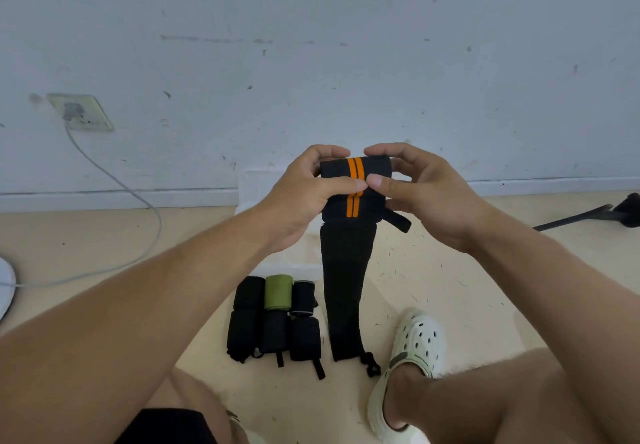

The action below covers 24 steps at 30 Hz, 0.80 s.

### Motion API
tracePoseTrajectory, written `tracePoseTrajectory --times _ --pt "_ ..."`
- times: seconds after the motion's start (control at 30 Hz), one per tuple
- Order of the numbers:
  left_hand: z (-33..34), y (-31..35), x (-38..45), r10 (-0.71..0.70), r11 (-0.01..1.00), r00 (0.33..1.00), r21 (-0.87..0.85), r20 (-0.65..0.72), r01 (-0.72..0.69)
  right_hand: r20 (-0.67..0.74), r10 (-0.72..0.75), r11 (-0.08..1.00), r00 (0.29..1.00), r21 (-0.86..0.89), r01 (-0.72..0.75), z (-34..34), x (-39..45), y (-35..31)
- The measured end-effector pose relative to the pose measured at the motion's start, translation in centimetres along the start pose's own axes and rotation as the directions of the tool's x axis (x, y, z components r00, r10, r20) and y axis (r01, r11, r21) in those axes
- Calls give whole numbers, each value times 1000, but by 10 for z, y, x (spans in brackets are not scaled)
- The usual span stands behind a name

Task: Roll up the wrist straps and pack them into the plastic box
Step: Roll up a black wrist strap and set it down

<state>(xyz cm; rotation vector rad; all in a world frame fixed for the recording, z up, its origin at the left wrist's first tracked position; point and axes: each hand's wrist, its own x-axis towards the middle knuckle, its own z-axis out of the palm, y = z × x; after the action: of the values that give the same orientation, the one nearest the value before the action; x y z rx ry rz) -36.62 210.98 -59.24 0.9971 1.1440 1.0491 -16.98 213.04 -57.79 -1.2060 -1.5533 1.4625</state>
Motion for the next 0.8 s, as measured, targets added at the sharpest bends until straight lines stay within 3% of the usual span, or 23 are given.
tracePoseTrajectory --times 0.27,0.63,0.8 --pt "3 1 -7 -112 987 983 132 144 93 -60 -86 995 994 45 89 -4 0 -1" --pt "-1 -10 1 -22 1000 996 23 85 20 -1 22 995 1000 93 -22 -9 0 0" --pt "1 -6 -1 -99 995 984 -10 149 102 -90 -56 997 994 57 61 -9 0 0"
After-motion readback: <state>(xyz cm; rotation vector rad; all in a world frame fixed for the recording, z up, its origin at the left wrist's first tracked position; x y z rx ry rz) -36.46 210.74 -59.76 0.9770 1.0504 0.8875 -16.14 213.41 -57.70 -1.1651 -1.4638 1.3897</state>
